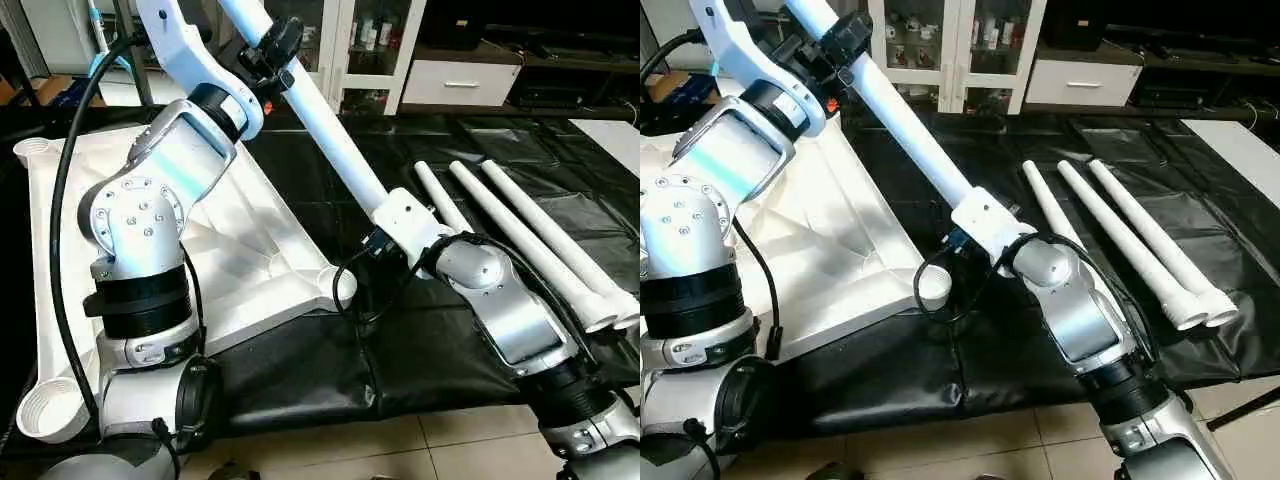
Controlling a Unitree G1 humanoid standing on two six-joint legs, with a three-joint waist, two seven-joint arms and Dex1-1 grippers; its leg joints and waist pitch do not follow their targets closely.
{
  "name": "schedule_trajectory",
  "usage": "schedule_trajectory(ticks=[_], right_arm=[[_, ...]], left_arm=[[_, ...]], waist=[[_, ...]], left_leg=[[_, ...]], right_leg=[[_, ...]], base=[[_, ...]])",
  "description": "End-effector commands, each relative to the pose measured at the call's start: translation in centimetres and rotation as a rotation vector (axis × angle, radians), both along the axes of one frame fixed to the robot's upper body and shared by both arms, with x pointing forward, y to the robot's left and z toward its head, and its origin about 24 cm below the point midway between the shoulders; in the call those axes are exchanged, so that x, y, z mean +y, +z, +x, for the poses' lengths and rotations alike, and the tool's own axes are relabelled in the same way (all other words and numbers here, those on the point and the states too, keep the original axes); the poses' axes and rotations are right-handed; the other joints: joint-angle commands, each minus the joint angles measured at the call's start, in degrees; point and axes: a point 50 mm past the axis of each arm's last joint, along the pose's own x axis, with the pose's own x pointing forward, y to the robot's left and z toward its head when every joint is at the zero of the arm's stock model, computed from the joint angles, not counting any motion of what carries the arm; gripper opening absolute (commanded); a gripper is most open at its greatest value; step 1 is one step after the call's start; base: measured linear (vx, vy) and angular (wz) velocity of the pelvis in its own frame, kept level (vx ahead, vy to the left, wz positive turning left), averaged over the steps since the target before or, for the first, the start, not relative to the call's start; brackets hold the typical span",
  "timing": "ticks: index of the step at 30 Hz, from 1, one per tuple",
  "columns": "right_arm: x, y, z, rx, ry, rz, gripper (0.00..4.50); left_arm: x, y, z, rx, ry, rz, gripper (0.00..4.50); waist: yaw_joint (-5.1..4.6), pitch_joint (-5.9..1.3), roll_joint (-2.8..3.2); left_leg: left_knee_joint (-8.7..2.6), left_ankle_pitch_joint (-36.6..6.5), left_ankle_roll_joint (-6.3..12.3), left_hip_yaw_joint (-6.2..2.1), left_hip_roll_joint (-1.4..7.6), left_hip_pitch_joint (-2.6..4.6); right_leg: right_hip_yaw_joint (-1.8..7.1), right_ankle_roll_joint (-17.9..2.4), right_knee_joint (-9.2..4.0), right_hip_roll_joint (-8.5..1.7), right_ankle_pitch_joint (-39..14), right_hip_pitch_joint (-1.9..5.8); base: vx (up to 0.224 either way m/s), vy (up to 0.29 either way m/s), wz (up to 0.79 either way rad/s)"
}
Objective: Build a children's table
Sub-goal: Pick table leg
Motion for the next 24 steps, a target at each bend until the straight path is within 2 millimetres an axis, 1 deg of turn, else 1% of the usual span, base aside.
schedule_trajectory(ticks=[1, 5, 6, 9, 17, 18, 19, 20, 21, 22, 24], right_arm=[[-0.54, 0.19, 0.34, -0.004, -0.035, -0.008, 3.50], [-0.53, 0.09, 0.36, 0.001, -0.038, 0.000, 3.50], [-0.52, 0.10, 0.39, 0.003, -0.039, 0.005, 3.50], [-0.47, 0.07, 0.47, 0.006, -0.040, 0.009, 3.50], [-0.26, -0.10, 0.66, 0.009, -0.050, 0.018, 3.50], [-0.21, -0.11, 0.71, 0.011, -0.051, 0.024, 3.21], [-0.18, -0.10, 0.73, 0.011, -0.053, 0.028, 3.13], [-0.14, -0.09, 0.76, 0.011, -0.054, 0.032, 3.13], [-0.09, -0.08, 0.77, 0.012, -0.053, 0.033, 3.08], [-0.06, -0.07, 0.76, 0.011, -0.053, 0.034, 2.79], [0.00, -0.06, 0.78, 0.012, -0.051, 0.036, 2.70]], left_arm=[[-0.26, 0.84, -0.44, -0.050, -0.020, -0.006, 1.48], [-0.48, 1.00, -0.63, -0.060, -0.037, -0.006, 1.48], [-0.60, 1.07, -0.69, -0.065, -0.043, -0.003, 1.48], [-0.75, 1.15, -0.76, -0.072, -0.049, -0.001, 1.47], [-1.10, 1.28, -1.00, -0.090, -0.065, 0.000, 1.47], [-1.19, 1.32, -1.02, -0.091, -0.067, -0.003, 1.47], [-1.22, 1.31, -1.02, -0.092, -0.068, -0.002, 1.47], [-1.24, 1.31, -1.02, -0.092, -0.069, -0.003, 1.47], [-1.23, 1.31, -1.00, -0.092, -0.066, -0.004, 1.47], [-1.23, 1.31, -0.99, -0.091, -0.065, -0.004, 1.47], [-1.22, 1.32, -0.97, -0.092, -0.065, -0.004, 1.47]], waist=[[-0.28, -4.12, 0.09], [-0.26, -4.14, 0.12], [-0.30, -4.13, 0.36], [-0.30, -4.14, 0.27], [-0.42, -4.09, 0.29], [-0.40, -4.09, 0.34], [-0.40, -4.11, 0.23], [-0.39, -4.10, 0.31], [-0.41, -4.11, 0.26], [-0.42, -4.11, 0.25], [-0.49, -4.13, 0.29]], left_leg=[[-3.97, -12.77, -3.72, -1.57, 2.59, 1.95], [-3.95, -12.83, -3.76, -1.56, 2.63, 2.02], [-4.00, -12.80, -3.84, -1.60, 2.63, 1.97], [-4.01, -12.88, -3.85, -1.60, 2.63, 1.98], [-4.08, -13.89, -4.15, -1.64, 2.64, 2.06], [-4.10, -13.96, -4.18, -1.65, 2.64, 2.05], [-4.07, -13.71, -4.16, -1.63, 2.65, 1.98], [-4.08, -13.45, -4.10, -1.63, 2.63, 1.94], [-4.06, -13.34, -4.07, -1.61, 2.61, 1.93], [-4.05, -13.29, -4.01, -1.59, 2.61, 1.96], [-4.06, -13.30, -4.06, -1.62, 2.61, 1.95]], right_leg=[[2.36, -7.80, -4.45, -3.60, -11.59, 2.07], [2.39, -7.84, -4.44, -3.63, -11.38, 2.03], [2.38, -7.91, -4.44, -3.58, -10.92, 2.04], [2.36, -8.19, -4.35, -3.58, -10.39, 2.11], [2.34, -7.90, -4.50, -3.58, -11.99, 1.94], [2.34, -7.89, -4.49, -3.59, -11.98, 1.95], [2.37, -7.86, -4.47, -3.62, -11.65, 2.03], [2.38, -7.86, -4.43, -3.63, -11.33, 2.04], [2.38, -7.83, -4.45, -3.60, -11.23, 2.06], [2.38, -7.86, -4.45, -3.59, -11.13, 2.03], [2.36, -7.87, -4.43, -3.58, -11.10, 2.07]], base=[[0.000, 0.000, 0.00], [0.000, 0.000, 0.00], [0.000, 0.000, 0.00], [0.000, 0.000, 0.00], [0.000, 0.000, 0.00], [0.000, 0.000, 0.00], [0.000, 0.000, 0.00], [0.000, 0.000, 0.00], [0.000, 0.000, 0.00], [0.000, 0.000, 0.00], [0.000, 0.000, 0.00]])
